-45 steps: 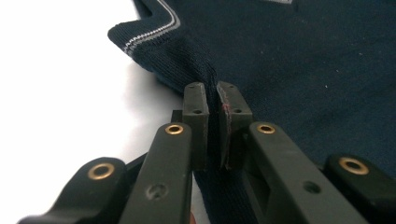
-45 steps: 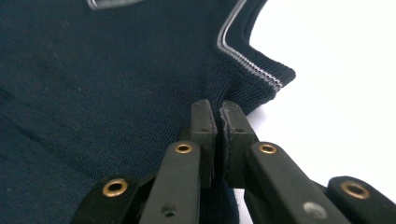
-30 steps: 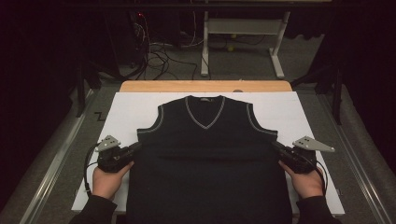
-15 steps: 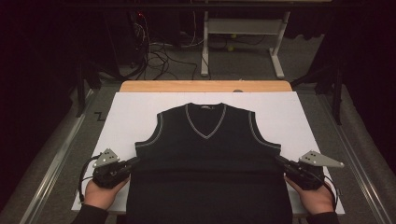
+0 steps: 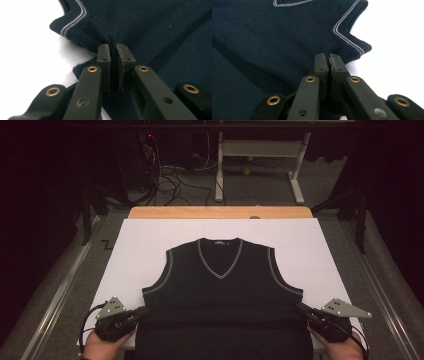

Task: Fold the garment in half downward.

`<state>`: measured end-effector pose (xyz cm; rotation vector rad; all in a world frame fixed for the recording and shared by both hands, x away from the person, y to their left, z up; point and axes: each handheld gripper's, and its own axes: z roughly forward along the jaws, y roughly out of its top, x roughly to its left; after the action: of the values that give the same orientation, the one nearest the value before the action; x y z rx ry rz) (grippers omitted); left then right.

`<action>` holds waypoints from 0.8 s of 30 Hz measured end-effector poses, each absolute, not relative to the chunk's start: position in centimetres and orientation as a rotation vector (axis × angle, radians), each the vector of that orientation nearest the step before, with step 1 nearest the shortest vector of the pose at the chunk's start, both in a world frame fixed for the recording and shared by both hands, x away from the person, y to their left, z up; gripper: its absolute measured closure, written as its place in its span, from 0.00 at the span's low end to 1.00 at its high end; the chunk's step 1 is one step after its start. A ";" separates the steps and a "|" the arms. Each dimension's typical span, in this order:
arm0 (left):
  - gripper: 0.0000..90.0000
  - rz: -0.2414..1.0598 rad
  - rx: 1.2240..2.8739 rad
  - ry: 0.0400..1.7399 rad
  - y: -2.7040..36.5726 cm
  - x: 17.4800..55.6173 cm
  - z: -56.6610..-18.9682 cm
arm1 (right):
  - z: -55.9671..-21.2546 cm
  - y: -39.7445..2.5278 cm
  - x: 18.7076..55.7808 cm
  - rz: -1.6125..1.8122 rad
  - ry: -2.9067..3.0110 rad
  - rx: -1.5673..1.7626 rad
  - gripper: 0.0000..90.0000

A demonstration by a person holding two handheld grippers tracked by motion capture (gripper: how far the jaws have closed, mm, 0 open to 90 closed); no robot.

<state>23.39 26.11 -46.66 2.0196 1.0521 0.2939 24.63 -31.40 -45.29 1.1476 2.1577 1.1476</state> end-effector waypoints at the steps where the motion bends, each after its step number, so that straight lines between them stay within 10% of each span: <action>1: 0.88 0.289 2.024 1.051 26.2 23.3 -46.7 | -45.4 -31.4 24.4 1.147 2.161 1.151 0.96; 17: 0.78 0.221 2.045 1.071 26.5 23.6 -47.8 | -46.5 -31.5 23.3 1.135 2.193 1.160 0.88; 24: 0.46 0.360 1.926 1.093 27.3 23.6 -47.2 | -45.5 -31.8 23.5 1.198 2.098 1.164 0.65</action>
<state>23.63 27.26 -47.19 1.9262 1.0935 0.3605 23.45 -31.85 -45.46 1.1640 2.0983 1.1978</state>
